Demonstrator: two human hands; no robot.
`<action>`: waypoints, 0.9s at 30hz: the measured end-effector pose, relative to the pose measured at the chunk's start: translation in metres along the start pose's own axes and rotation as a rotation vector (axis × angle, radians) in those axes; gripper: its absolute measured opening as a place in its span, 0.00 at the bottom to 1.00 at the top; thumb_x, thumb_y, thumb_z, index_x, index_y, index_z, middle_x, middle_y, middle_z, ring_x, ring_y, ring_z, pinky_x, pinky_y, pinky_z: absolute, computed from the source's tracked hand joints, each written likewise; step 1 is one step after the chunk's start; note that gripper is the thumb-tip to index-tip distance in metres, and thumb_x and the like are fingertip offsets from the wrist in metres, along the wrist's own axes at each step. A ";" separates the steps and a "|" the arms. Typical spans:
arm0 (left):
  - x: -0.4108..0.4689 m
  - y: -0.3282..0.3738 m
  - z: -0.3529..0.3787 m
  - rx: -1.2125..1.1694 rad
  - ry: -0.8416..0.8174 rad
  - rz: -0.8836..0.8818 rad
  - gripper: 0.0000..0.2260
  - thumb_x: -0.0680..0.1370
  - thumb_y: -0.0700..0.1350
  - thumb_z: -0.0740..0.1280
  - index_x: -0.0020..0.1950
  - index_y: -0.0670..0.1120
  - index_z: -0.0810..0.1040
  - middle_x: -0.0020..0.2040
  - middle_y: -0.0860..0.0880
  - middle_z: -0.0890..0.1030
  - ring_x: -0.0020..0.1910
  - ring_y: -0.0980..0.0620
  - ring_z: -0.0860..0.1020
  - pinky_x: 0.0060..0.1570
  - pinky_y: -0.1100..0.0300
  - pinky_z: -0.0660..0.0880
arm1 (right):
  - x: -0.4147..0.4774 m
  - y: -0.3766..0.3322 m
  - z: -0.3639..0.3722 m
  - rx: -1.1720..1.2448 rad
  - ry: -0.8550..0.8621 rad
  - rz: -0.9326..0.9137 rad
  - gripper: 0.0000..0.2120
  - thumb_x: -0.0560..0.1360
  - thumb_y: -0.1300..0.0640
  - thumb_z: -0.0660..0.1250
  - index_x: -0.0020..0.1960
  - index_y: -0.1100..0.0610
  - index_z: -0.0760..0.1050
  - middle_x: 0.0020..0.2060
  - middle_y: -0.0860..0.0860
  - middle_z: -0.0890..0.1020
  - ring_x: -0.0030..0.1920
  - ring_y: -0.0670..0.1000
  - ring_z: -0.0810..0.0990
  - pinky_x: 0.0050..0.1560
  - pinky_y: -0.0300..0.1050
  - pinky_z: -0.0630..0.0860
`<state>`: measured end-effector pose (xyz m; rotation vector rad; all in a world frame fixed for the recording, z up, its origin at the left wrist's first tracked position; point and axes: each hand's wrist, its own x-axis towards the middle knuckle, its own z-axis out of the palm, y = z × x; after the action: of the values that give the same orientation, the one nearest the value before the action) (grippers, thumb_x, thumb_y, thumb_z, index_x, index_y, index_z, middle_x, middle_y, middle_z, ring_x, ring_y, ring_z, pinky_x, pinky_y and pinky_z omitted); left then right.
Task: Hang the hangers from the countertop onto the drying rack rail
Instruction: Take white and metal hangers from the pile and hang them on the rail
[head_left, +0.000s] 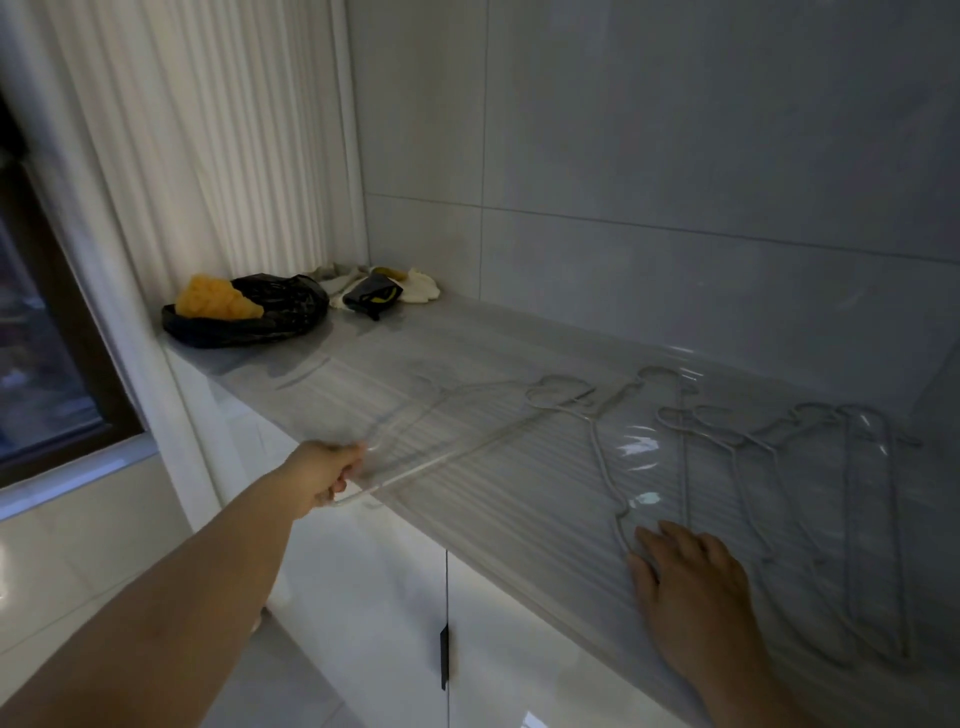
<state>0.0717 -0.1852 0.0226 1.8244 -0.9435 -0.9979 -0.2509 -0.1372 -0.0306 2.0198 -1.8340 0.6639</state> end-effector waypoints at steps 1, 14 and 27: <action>-0.003 -0.004 -0.004 -0.126 0.007 -0.012 0.14 0.79 0.45 0.62 0.33 0.42 0.69 0.30 0.46 0.71 0.12 0.60 0.68 0.14 0.73 0.58 | 0.000 0.000 -0.001 -0.005 -0.016 0.000 0.21 0.65 0.49 0.53 0.36 0.57 0.84 0.36 0.56 0.85 0.33 0.61 0.82 0.31 0.55 0.79; -0.052 -0.001 -0.024 -0.393 0.087 0.062 0.15 0.82 0.45 0.52 0.37 0.42 0.68 0.49 0.38 0.77 0.21 0.54 0.79 0.22 0.67 0.76 | -0.002 0.001 -0.005 -0.020 -0.141 0.010 0.21 0.65 0.50 0.54 0.35 0.58 0.83 0.35 0.57 0.85 0.32 0.62 0.82 0.29 0.56 0.78; -0.115 0.006 -0.064 -0.315 0.132 0.302 0.15 0.81 0.47 0.54 0.37 0.42 0.68 0.27 0.50 0.83 0.24 0.55 0.81 0.24 0.68 0.76 | 0.000 0.002 -0.030 0.002 -0.273 -0.004 0.22 0.79 0.44 0.48 0.70 0.49 0.65 0.72 0.49 0.65 0.71 0.54 0.62 0.70 0.51 0.57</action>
<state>0.0810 -0.0669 0.0796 1.4186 -0.8929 -0.7783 -0.2568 -0.1209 -0.0056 2.2056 -1.9754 0.4041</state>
